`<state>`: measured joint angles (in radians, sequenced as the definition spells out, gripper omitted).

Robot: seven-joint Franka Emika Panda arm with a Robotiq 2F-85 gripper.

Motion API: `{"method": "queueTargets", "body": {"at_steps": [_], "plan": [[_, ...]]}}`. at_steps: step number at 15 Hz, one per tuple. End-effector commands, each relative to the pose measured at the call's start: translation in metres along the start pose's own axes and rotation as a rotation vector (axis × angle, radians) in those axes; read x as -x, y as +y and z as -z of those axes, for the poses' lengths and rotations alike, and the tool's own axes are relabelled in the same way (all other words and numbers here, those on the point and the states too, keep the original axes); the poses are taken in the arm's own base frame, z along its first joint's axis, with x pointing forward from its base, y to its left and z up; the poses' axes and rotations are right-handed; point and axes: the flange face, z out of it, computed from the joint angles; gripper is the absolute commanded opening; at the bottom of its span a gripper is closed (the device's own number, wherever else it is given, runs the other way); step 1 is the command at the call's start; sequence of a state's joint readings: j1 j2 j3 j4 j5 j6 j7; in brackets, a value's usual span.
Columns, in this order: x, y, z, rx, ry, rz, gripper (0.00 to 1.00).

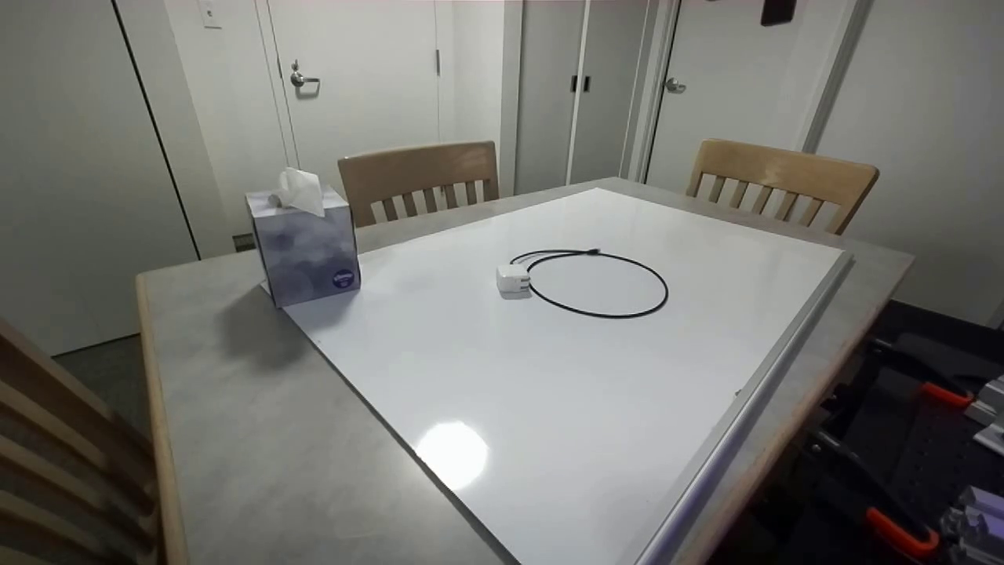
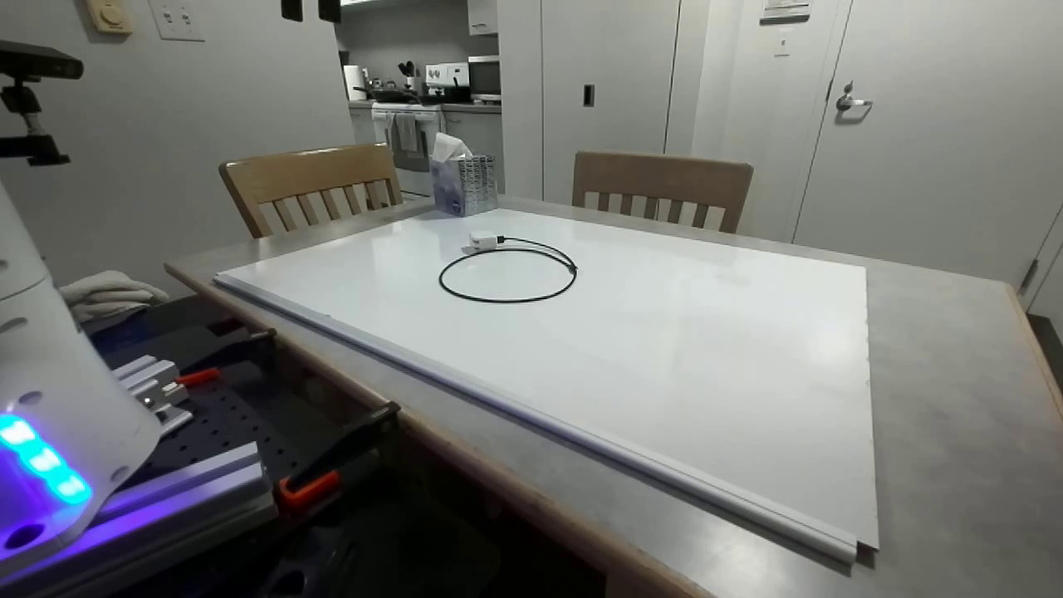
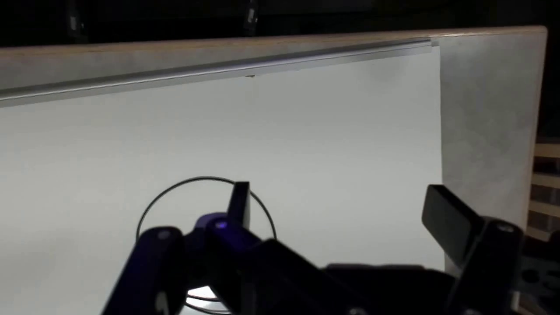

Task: Unwrap the charger cable

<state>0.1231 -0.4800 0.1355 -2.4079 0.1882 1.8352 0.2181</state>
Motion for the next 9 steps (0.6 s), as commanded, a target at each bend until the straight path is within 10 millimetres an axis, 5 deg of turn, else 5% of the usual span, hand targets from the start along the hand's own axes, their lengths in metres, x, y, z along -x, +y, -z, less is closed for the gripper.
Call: {"method": "queueTargets", "body": {"at_steps": [1,9], "plan": [[-0.008,0.028,-0.019,0.028,-0.025,-0.075,1.00],[-0.009,0.031,-0.020,0.010,-0.051,-0.070,1.00]]}}
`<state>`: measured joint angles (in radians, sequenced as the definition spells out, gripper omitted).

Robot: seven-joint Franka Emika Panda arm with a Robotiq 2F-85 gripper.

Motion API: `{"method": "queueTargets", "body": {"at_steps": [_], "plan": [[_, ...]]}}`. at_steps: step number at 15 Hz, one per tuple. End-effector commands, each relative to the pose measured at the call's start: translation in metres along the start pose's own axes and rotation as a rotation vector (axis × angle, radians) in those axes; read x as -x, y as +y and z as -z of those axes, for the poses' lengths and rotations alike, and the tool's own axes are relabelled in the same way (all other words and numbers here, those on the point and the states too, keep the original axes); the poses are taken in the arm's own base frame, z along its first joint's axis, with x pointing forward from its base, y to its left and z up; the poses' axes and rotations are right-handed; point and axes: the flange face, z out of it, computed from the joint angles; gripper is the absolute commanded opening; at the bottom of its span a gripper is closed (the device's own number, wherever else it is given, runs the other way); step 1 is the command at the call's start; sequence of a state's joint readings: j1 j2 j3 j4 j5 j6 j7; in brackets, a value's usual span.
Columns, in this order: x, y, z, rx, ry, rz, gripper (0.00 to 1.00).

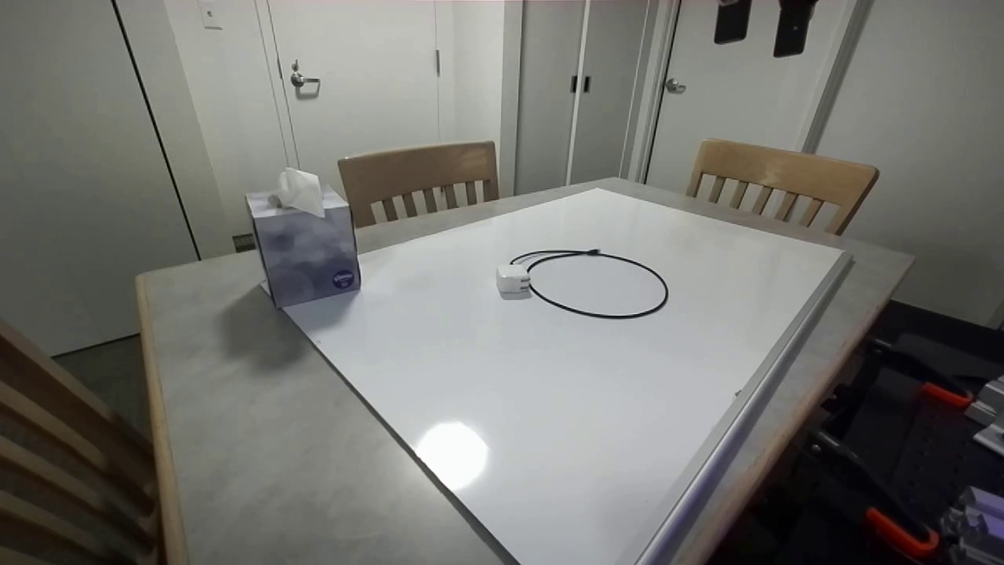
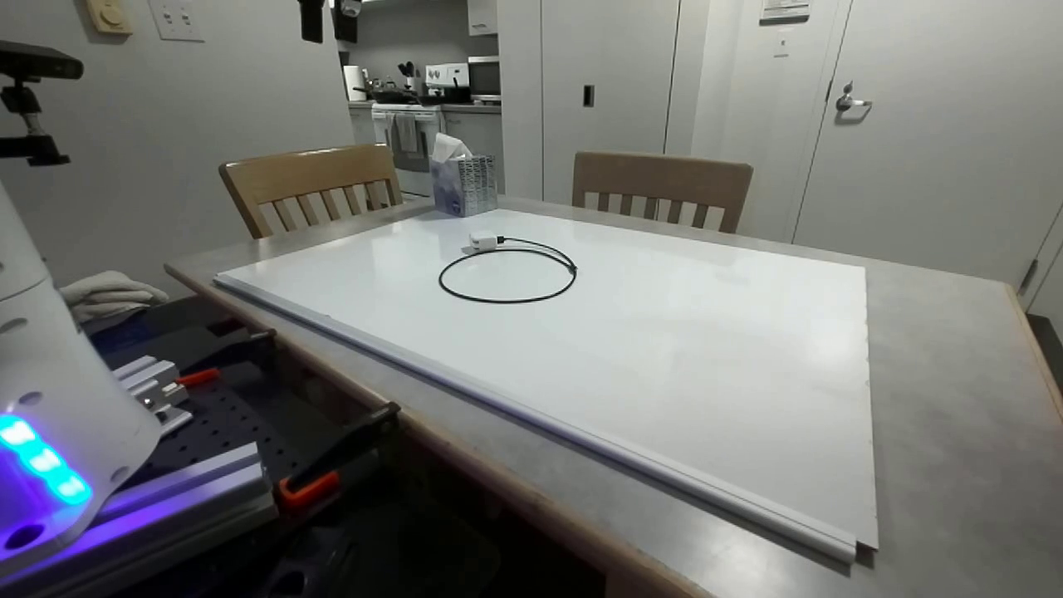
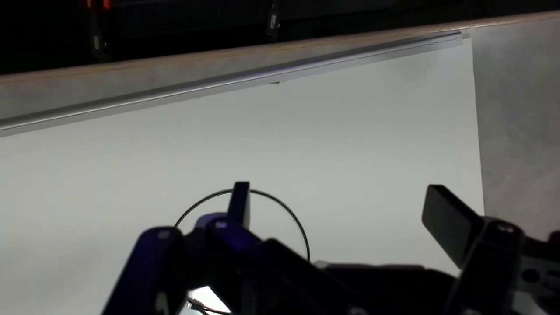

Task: Unwrap the charger cable

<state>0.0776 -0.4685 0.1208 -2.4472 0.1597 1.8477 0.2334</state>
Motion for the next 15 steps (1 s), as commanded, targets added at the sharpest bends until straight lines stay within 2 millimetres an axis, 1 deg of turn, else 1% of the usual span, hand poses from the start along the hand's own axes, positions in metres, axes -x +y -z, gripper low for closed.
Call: {"method": "queueTargets", "body": {"at_steps": [1,2,5,9,10,12,15], "plan": [[-0.006,0.000,-0.003,0.012,-0.004,0.030,1.00],[-0.009,0.000,-0.005,0.033,0.020,0.072,1.00],[-0.018,0.001,-0.015,0.075,0.015,0.201,1.00],[-0.037,0.001,-0.035,0.138,0.012,0.397,1.00],[-0.043,0.003,-0.043,0.152,0.007,0.432,1.00],[-0.052,0.009,-0.060,0.180,-0.017,0.479,1.00],[-0.061,0.016,-0.073,0.261,-0.069,0.525,1.00]]}}
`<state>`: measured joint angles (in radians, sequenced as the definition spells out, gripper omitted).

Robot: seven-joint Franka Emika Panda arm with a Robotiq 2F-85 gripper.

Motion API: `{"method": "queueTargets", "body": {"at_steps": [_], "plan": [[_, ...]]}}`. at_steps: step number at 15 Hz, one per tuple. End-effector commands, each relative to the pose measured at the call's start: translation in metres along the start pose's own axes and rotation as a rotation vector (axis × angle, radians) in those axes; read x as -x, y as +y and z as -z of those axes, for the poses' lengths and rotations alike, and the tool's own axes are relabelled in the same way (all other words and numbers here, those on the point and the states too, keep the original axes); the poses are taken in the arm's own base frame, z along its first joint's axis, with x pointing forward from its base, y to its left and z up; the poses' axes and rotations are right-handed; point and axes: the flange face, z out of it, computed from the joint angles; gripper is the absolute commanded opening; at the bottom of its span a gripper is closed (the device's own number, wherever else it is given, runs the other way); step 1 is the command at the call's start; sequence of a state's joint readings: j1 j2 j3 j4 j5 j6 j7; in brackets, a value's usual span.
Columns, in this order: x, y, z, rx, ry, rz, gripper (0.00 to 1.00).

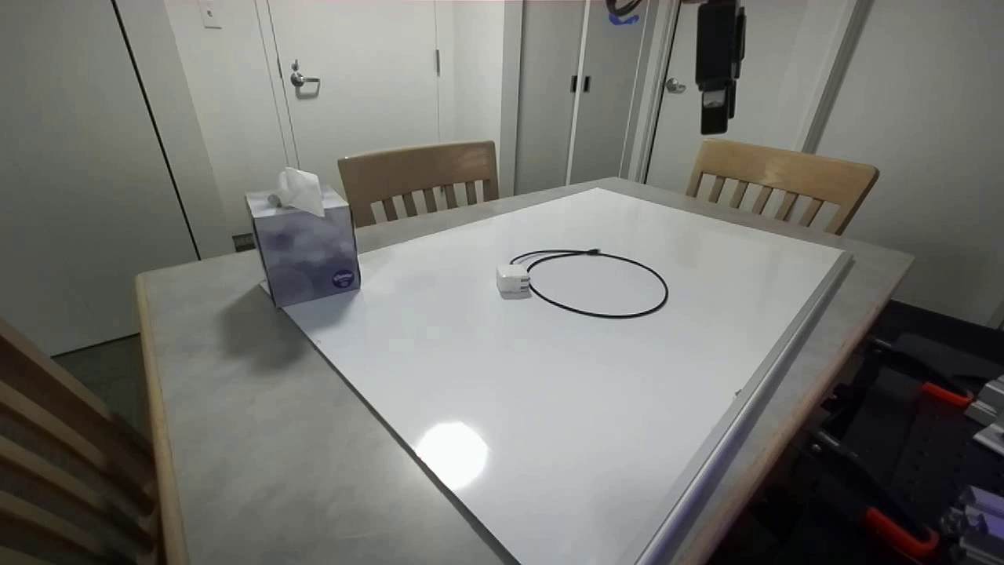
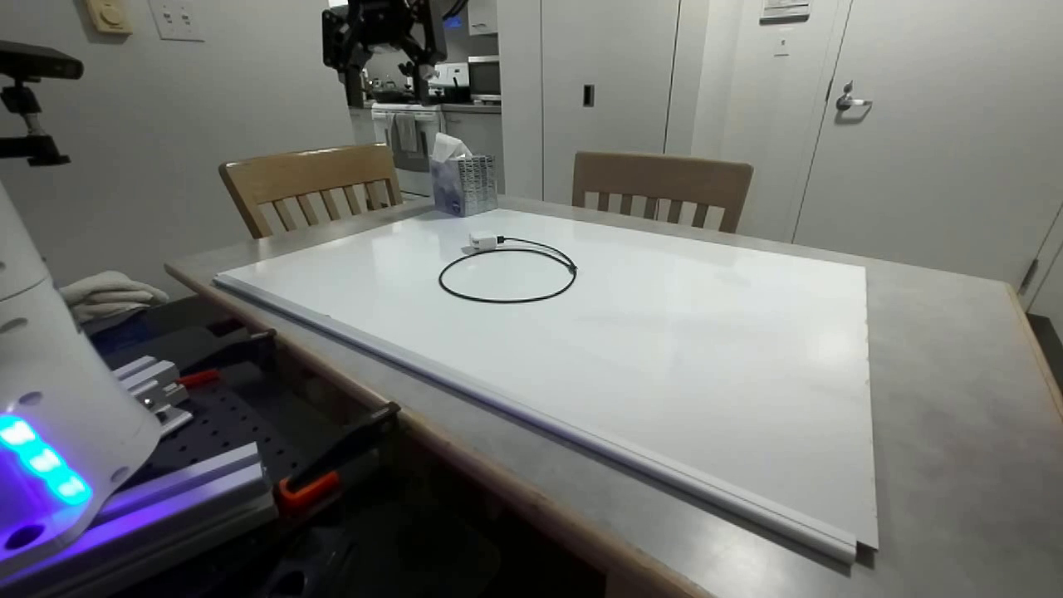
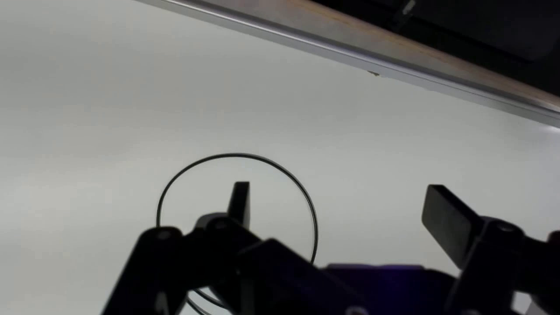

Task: Unwrap the charger cable

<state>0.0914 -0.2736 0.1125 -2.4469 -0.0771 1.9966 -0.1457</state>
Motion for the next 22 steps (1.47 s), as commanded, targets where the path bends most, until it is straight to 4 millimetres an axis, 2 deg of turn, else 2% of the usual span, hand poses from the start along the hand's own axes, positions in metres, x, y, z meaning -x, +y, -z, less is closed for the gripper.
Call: {"method": "queueTargets", "body": {"at_steps": [1,3,5,9,13,18,20,22], "plan": [[-0.010,0.012,-0.017,0.069,-0.030,0.072,1.00],[-0.010,0.018,-0.024,0.085,-0.036,0.078,1.00],[-0.007,0.011,-0.020,0.071,-0.044,0.054,1.00],[-0.007,0.018,-0.027,0.079,-0.029,0.058,1.00],[-0.022,0.031,-0.034,0.231,0.176,0.170,1.00],[-0.030,0.048,-0.038,0.398,0.416,0.321,1.00],[-0.031,0.057,-0.037,0.432,0.529,0.370,1.00],[-0.033,0.073,-0.050,0.406,0.621,0.388,1.00]]}}
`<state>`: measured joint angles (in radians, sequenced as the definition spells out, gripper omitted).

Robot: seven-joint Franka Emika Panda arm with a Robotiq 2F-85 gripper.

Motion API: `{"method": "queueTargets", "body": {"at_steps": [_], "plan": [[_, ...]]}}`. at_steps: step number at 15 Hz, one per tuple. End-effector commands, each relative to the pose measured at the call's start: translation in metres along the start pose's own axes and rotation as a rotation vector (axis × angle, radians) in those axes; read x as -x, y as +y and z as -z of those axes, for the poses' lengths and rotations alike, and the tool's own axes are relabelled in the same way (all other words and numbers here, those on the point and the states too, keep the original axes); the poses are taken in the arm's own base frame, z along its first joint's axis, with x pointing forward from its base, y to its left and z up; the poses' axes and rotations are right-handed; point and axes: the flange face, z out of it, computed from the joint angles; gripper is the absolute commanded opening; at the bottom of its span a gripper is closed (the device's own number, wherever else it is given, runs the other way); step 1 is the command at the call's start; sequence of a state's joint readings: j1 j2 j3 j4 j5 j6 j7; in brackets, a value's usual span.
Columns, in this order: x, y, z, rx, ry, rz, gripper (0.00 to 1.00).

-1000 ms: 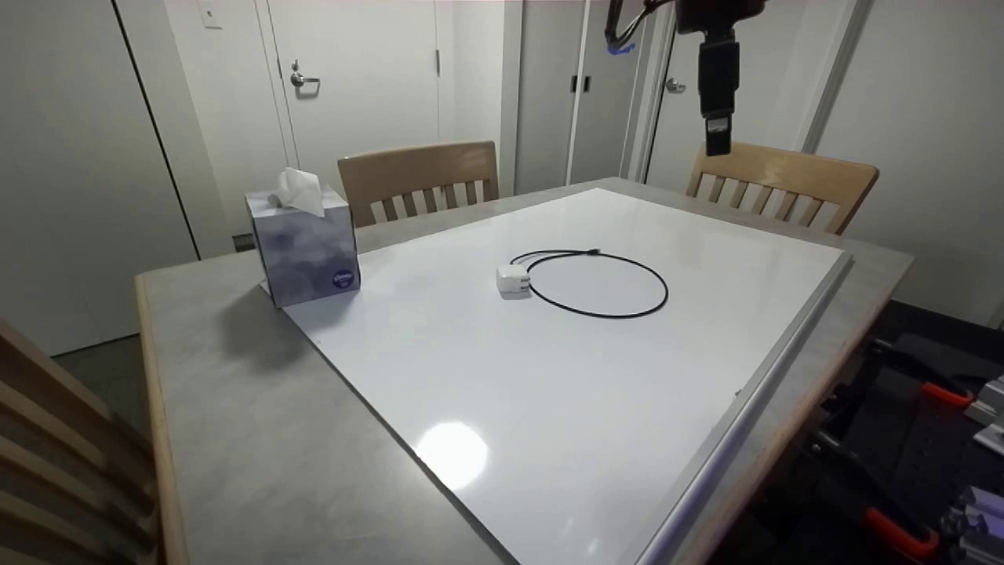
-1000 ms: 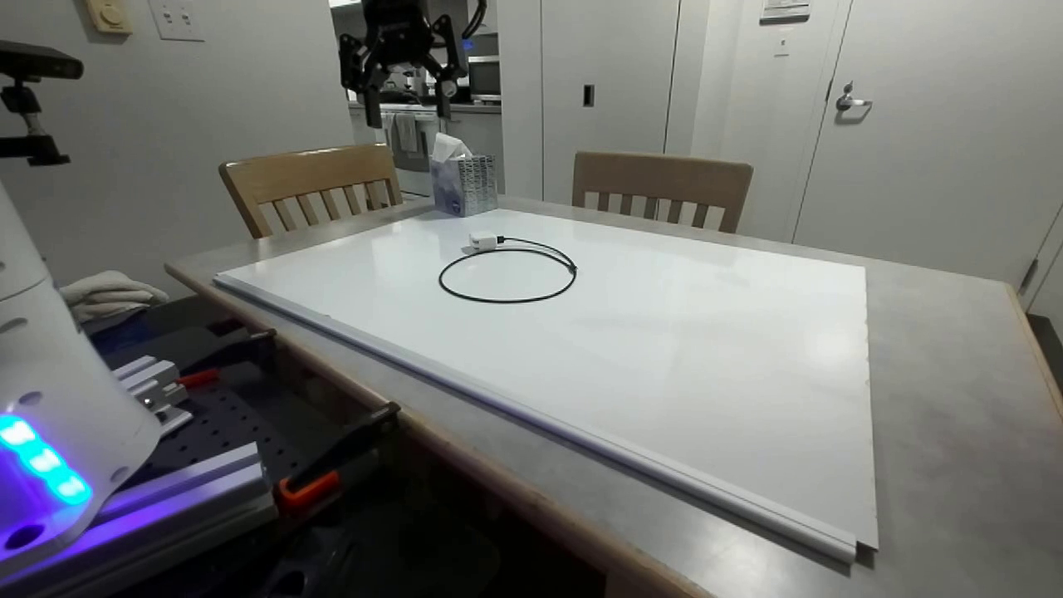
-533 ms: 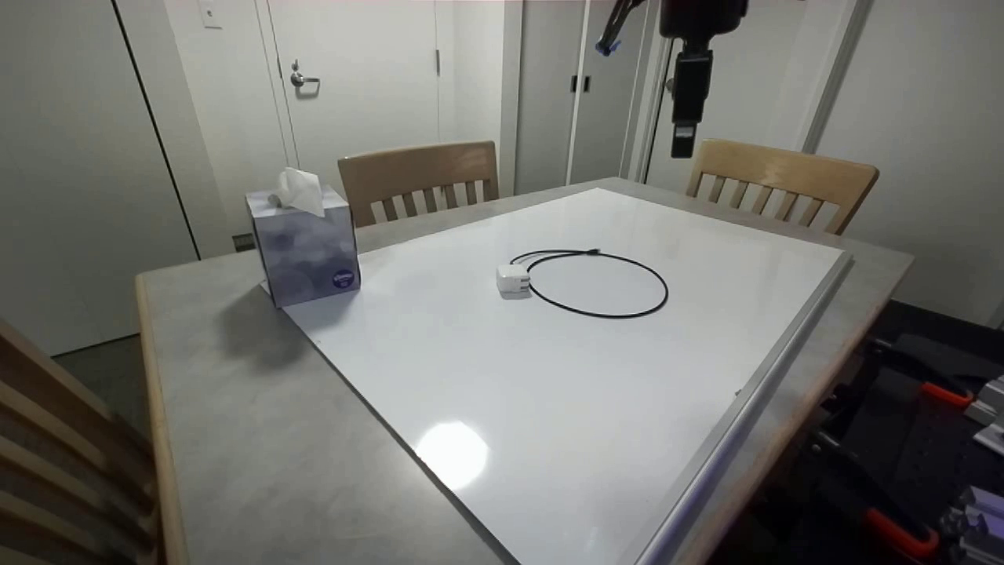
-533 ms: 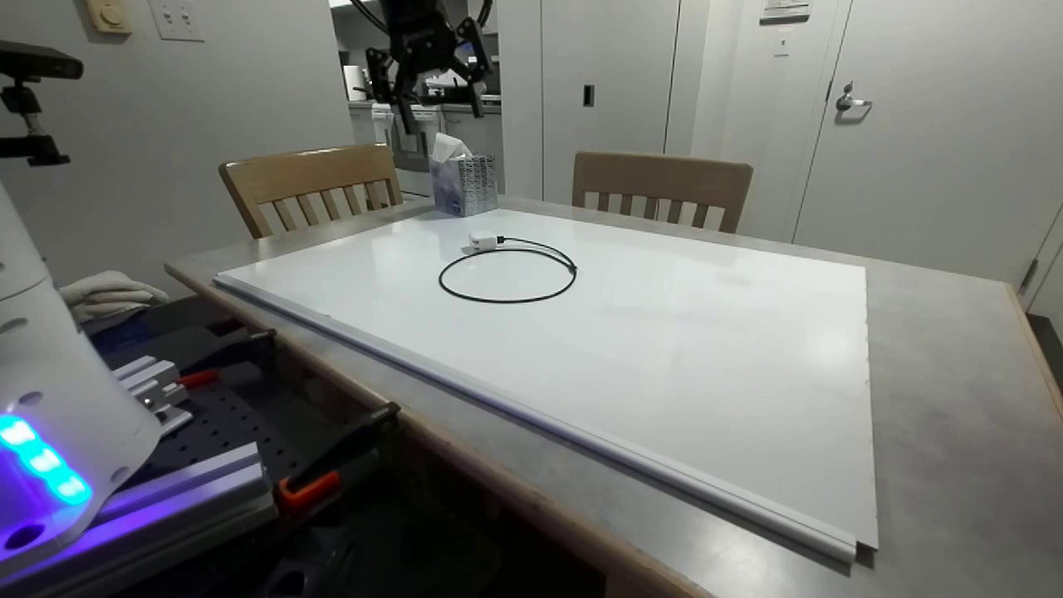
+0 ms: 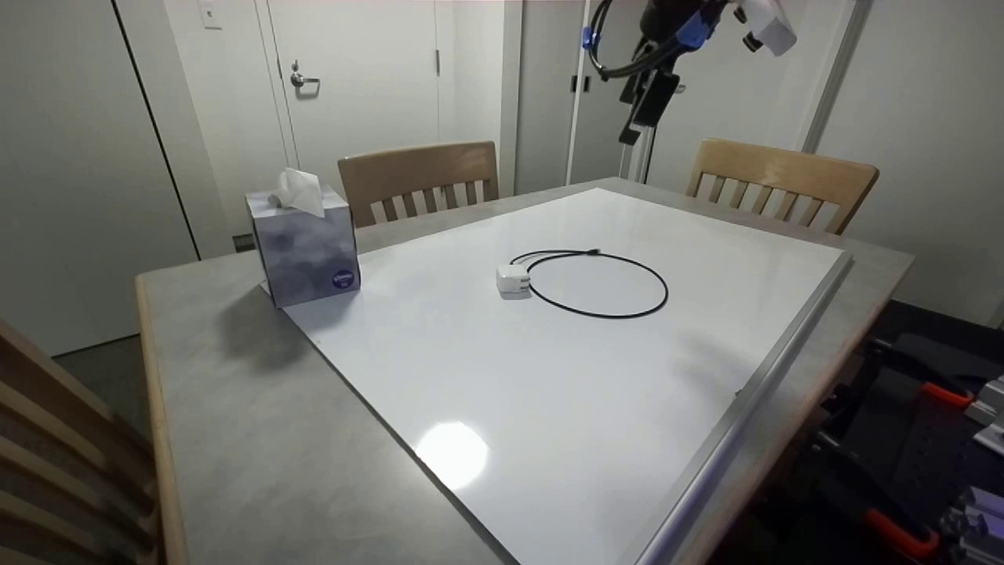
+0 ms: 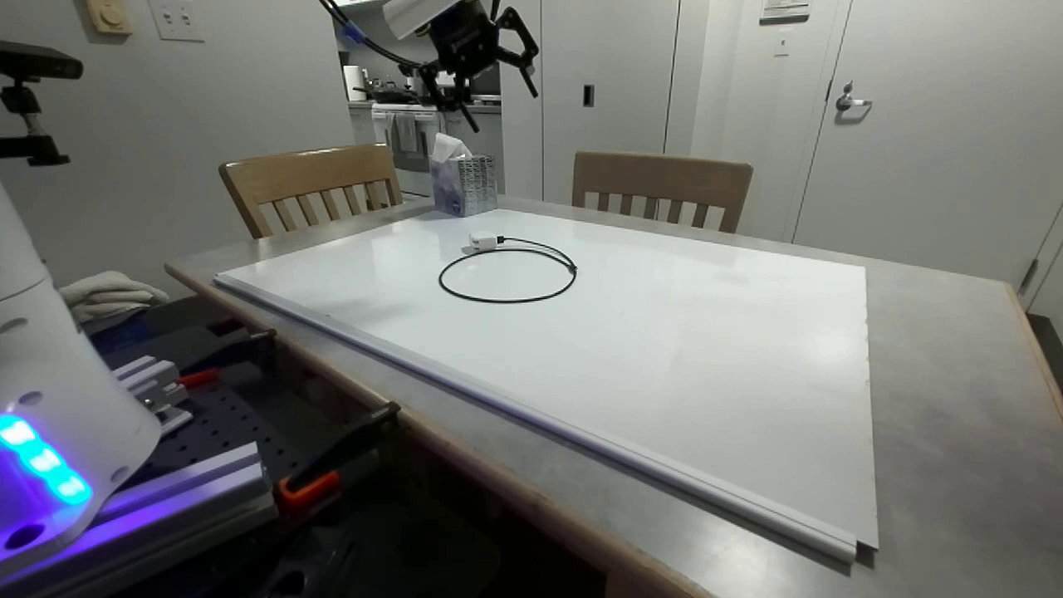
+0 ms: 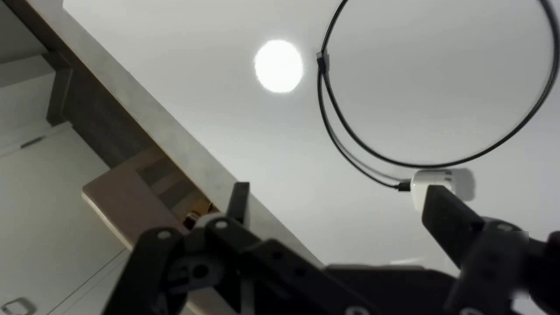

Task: Unwrap the charger cable

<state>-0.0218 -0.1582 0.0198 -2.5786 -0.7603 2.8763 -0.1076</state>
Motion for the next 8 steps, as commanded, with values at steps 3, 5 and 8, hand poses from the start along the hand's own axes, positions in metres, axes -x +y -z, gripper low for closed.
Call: {"method": "queueTargets", "body": {"at_steps": [3,5,8], "plan": [[0.014,0.007,-0.019,-0.020,0.101,-0.021,1.00],[0.013,0.007,-0.019,-0.020,0.100,-0.022,1.00],[0.009,0.000,-0.024,-0.050,0.125,-0.018,1.00]]}}
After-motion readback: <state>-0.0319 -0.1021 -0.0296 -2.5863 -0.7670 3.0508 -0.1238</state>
